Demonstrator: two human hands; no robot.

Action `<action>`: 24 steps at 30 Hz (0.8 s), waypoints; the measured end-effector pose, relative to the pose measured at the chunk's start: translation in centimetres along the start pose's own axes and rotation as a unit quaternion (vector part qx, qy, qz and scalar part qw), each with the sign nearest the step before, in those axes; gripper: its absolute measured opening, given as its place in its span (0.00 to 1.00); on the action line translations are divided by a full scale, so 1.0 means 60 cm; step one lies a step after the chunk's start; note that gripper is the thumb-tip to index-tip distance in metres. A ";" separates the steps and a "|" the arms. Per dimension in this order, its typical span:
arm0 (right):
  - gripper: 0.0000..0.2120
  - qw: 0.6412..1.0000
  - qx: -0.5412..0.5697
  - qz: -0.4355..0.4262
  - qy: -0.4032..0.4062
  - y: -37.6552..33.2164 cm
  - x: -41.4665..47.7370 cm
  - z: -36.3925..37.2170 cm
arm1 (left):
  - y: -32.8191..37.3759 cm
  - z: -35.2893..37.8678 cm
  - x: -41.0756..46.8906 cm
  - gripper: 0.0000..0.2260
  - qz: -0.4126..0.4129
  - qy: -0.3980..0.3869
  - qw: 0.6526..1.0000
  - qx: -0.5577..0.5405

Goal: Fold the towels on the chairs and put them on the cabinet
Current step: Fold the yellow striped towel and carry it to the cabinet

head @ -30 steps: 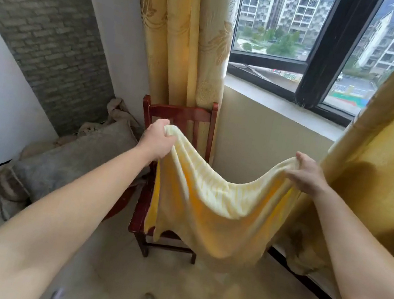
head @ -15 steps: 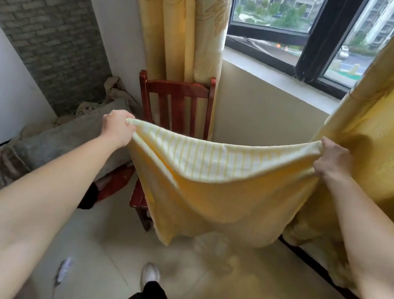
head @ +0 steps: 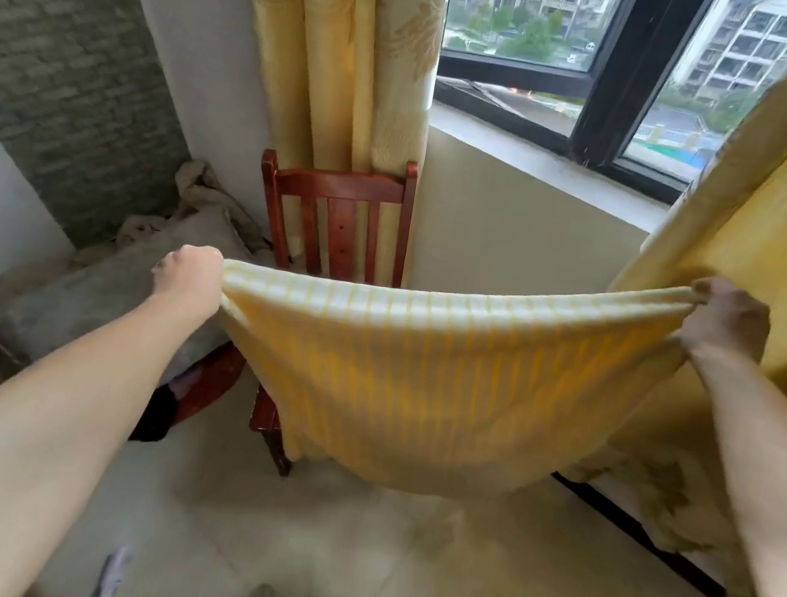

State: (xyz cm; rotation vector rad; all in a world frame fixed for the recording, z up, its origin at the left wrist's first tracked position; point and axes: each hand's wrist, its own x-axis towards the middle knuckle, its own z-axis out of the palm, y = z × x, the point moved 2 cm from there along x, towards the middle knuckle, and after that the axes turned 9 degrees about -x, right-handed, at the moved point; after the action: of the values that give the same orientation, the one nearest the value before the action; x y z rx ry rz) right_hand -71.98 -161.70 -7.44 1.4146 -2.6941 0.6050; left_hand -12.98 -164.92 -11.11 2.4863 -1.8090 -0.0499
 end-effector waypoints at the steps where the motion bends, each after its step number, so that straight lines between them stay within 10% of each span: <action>1: 0.20 1.000 -0.010 0.007 0.007 -0.003 -0.002 -0.005 | -0.018 0.002 0.017 0.09 -0.011 0.010 1.000 -0.016; 11: 0.10 0.995 0.004 0.090 -0.046 -0.048 -0.029 -0.032 | -0.077 -0.036 0.099 0.13 -0.147 0.047 0.868 -0.472; 17: 0.09 0.885 0.370 0.257 -0.119 -0.041 -0.018 -0.004 | -0.138 -0.027 0.184 0.14 -0.162 0.000 0.825 -0.541; 24: 0.32 0.989 0.081 0.042 -0.116 -0.085 -0.035 0.001 | -0.096 -0.073 0.157 0.18 -0.106 -0.018 0.865 -0.491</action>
State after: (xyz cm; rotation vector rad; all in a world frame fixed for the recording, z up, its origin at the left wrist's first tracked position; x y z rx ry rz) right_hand -66.66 -162.67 -6.28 1.5011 -2.9583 0.7216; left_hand -4.31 -171.98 -7.02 1.8723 -1.0454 -0.8070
